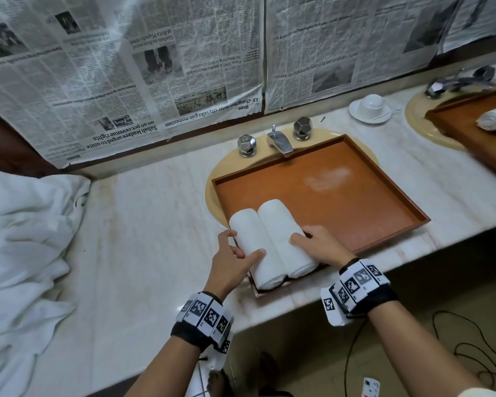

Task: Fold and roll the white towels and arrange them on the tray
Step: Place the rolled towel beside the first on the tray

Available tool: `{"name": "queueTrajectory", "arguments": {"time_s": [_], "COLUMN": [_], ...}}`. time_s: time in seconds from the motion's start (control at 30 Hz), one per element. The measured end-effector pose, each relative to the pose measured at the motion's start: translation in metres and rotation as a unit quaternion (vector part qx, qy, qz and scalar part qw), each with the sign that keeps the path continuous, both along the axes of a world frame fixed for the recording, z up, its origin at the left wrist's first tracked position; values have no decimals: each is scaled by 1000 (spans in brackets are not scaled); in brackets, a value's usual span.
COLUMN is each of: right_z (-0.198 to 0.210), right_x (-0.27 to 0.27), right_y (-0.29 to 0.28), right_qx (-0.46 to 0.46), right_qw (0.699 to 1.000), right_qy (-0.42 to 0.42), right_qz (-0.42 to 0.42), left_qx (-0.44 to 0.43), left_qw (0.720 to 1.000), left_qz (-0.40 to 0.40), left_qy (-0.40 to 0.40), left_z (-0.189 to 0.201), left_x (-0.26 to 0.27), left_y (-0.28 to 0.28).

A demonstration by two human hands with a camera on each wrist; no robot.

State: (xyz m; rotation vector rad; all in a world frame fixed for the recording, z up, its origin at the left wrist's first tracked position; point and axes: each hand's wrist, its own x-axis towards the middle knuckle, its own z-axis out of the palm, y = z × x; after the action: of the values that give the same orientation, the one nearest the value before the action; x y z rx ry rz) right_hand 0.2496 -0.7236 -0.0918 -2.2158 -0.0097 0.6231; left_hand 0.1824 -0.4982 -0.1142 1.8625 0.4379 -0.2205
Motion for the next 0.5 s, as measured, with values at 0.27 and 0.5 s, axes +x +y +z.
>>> {"name": "queueTrajectory", "arguments": {"time_s": [0.27,0.5], "right_z": [1,-1], "right_x": [-4,-18], "right_y": [2,-3], "right_qx": [-4,-1], "right_qw": [1000,999], "right_qy": [1,-25], "right_qz": [-10,-26], "left_qx": [1,7], "left_qw": [1000,1000], "left_qz": [-14,-15], "left_qy": [27,14], "left_z": [7,11], "left_x": [0,-4], "left_y": [0,0]}}
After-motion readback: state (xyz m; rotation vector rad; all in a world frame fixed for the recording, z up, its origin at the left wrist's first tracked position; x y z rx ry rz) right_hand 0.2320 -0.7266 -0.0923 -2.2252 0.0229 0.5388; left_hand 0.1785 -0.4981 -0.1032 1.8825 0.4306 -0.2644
